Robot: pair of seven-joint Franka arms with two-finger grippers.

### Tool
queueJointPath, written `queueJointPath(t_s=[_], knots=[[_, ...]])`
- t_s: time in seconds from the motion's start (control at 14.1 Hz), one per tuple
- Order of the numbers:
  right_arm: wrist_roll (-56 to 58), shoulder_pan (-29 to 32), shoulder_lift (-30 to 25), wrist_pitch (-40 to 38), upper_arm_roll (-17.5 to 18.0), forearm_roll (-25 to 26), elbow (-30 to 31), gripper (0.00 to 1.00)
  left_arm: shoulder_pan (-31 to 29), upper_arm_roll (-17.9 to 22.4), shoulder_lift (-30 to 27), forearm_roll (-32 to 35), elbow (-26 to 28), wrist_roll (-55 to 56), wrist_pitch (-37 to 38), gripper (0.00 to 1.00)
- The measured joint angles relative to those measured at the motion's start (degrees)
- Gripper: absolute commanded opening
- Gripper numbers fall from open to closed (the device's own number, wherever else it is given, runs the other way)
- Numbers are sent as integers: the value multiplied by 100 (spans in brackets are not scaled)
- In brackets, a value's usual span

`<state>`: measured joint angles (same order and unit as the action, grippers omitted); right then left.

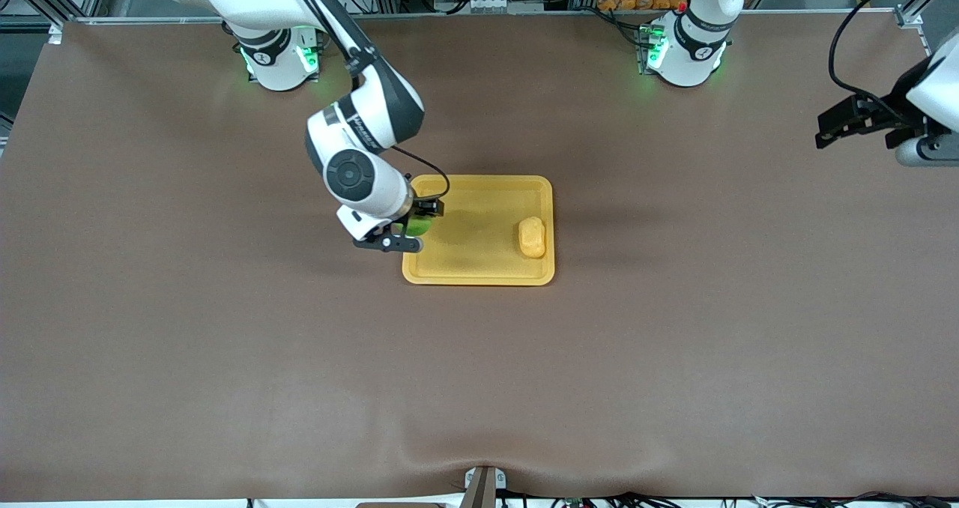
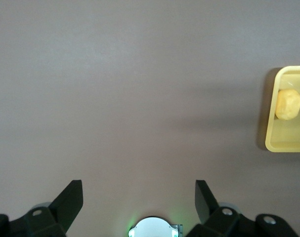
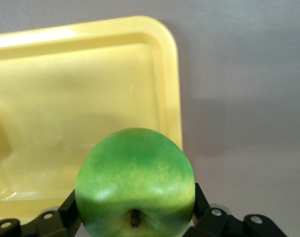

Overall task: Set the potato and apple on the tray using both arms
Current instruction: 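Move the apple toward the tray while the left gripper withdraws, then lower the apple onto the tray and open the right gripper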

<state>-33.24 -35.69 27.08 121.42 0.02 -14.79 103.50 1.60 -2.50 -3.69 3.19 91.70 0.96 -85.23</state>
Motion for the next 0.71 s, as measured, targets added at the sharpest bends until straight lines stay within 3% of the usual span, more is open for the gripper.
queueJointPath(t_s=[0.35, 0.57, 0.64, 0.71], knots=[[-235, -306, 491, 784, 0, -1, 1, 0, 47, 3, -194, -4, 149, 0, 90, 100], [-251, -353, 622, 859, -4, -1, -2, 0, 48, 3, -205, -6, 149, 34, 125, 100], [-251, -353, 627, 859, -12, -1, -3, 2, 48, 3, -205, -7, 149, 59, 160, 100], [-251, -353, 630, 858, -15, -1, -3, 10, 51, 1, -206, -8, 149, 78, 194, 100]])
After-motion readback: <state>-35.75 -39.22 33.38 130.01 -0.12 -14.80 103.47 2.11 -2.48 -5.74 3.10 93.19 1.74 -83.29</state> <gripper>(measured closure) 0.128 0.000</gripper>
